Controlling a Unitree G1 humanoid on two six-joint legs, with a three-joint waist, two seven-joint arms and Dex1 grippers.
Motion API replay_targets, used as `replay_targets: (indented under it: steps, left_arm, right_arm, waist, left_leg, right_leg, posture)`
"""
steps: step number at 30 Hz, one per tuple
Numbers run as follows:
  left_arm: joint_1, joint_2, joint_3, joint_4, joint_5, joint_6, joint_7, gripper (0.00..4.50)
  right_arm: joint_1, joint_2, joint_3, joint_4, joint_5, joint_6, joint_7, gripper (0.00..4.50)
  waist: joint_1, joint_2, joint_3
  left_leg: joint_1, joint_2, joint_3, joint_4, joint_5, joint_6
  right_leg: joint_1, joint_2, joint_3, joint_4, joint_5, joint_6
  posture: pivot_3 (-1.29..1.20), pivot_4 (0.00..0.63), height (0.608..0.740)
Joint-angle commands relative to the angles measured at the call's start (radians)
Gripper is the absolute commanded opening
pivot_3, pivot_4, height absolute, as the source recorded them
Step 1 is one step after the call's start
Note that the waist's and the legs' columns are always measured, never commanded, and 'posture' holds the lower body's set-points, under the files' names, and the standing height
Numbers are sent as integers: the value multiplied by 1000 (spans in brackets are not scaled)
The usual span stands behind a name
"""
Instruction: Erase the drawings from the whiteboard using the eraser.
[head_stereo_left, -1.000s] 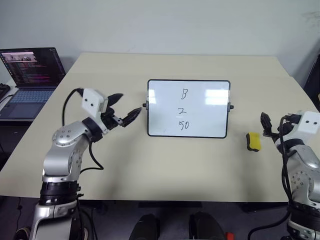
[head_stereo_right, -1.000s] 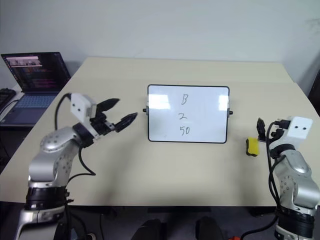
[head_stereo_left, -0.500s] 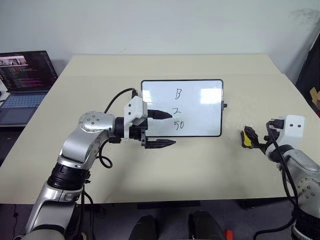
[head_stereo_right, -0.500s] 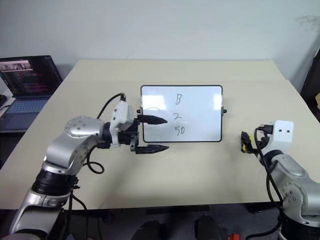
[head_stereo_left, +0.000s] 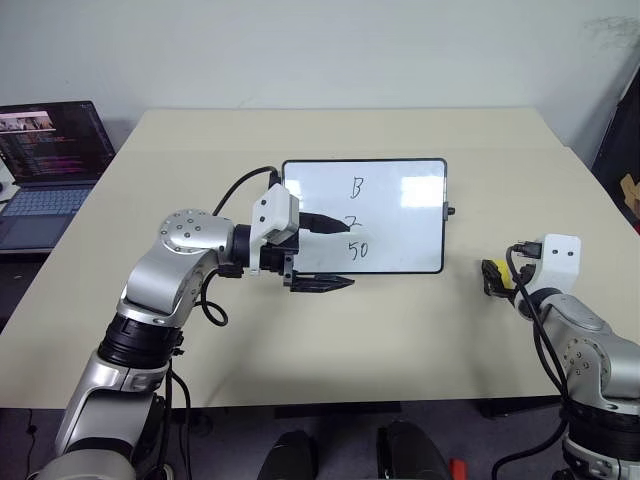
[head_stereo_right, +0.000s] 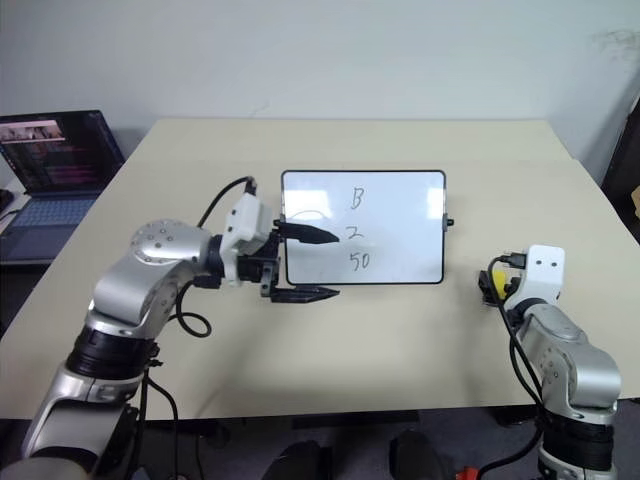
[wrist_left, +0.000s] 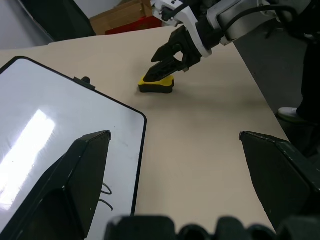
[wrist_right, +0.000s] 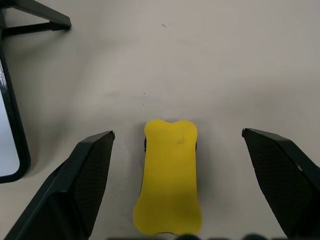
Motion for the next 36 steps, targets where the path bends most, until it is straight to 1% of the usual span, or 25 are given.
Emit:
replay_targets:
  steps: [1,15,17,18,21,25,26,32,36]
  left_arm:
    - [-22,2,19,-5,-7,-7,-7,4500]
    - [-11,10,27,1,-1,-13,1,4500]
    - [-10,11,27,3,0,-15,0,4500]
    - [-10,12,27,4,0,-16,0,4500]
    - [-10,14,28,5,2,-17,-1,4500]
    - [-8,18,28,7,6,-19,-2,4500]
    - [-8,18,28,8,6,-19,-2,4500]
    - [0,18,32,6,5,-14,9,4500]
    - [5,22,58,10,2,6,44,4500]
  right_arm:
    - [-21,8,0,10,-14,-38,16,4473]
    - [-54,1,-12,111,-53,-86,54,4473]
    - [-55,0,-9,119,-56,-87,57,4116]
    - [-56,2,-8,123,-59,-88,57,3849]
    - [-57,6,-6,135,-65,-94,57,2843]
    - [-56,10,0,147,-75,-98,57,1379]
    - [-57,12,1,148,-77,-99,57,1175]
    - [-57,12,19,158,-98,-115,65,1150]
    - [-47,-1,31,136,-113,-146,87,1146]
  waist:
    - [0,0,0]
    - [0,0,0]
    - [1,0,0]
    - [1,0,0]
    - [0,0,0]
    - [0,0,0]
    - [0,0,0]
    - [0,0,0]
    - [0,0,0]
  left_leg:
    - [0,0,0,0,0,0]
    - [0,0,1,0,0,0]
    - [0,0,1,0,0,0]
    - [0,0,1,0,0,0]
    - [0,0,2,0,0,0]
    - [0,0,2,0,0,0]
    - [0,0,2,0,0,0]
    - [0,0,2,0,0,0]
    - [0,0,3,0,0,0]
  right_leg:
    - [0,0,0,0,0,0]
    - [-1,0,0,1,0,0]
    - [-1,0,0,1,0,0]
    - [-1,0,0,1,0,0]
    - [-2,0,0,1,0,0]
    - [-2,0,0,1,0,0]
    - [-2,0,0,1,0,0]
    - [-2,0,0,2,0,0]
    - [-2,0,0,2,0,0]
  posture:
    - [0,150,740]
    - [0,150,740]
    - [0,150,740]
    - [0,150,740]
    - [0,150,740]
    - [0,150,740]
    - [0,150,740]
    - [0,150,740]
    - [0,150,740]
